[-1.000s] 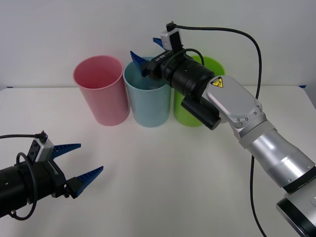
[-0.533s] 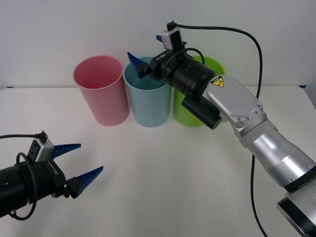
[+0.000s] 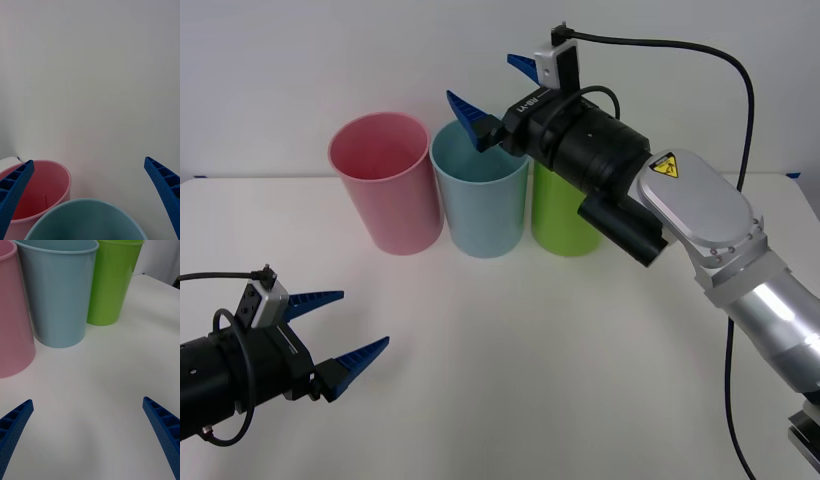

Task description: Put cans in the blue bin and PET bottles in the pink bin and trash in the green bin.

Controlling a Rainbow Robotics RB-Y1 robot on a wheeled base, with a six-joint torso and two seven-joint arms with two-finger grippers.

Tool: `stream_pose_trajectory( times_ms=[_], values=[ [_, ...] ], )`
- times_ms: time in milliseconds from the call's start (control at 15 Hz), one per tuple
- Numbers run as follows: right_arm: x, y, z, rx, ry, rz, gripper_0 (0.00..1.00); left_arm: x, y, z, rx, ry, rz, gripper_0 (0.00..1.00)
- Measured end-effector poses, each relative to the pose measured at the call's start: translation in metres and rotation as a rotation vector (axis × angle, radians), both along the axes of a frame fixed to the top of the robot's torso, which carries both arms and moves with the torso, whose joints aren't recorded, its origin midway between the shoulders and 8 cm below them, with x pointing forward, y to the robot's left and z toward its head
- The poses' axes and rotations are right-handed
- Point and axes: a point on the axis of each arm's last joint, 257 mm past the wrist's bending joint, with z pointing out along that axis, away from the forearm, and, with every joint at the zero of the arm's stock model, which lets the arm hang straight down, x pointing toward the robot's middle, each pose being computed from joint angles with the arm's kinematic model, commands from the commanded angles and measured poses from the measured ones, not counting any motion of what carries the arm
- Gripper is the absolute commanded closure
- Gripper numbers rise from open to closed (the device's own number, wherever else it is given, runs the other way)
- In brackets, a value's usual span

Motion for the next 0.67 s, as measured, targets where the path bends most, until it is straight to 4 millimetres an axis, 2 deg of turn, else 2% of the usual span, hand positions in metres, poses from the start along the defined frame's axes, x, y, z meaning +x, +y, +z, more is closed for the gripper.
stream_pose_trajectory(
  times_ms=[400, 600, 667],
  values=[
    [-0.065, -0.068, 0.004, 0.017, -0.007, 0.068, 0.00, 0.000, 0.000, 0.000, 0.000, 0.000, 0.000, 0.00],
    [-0.102, -0.109, -0.007, -0.018, -0.009, 0.098, 0.00, 0.000, 0.000, 0.000, 0.000, 0.000, 0.000, 0.00],
    [-0.117, -0.125, -0.016, -0.039, 0.002, 0.102, 0.00, 0.000, 0.000, 0.000, 0.000, 0.000, 0.000, 0.00]
  ],
)
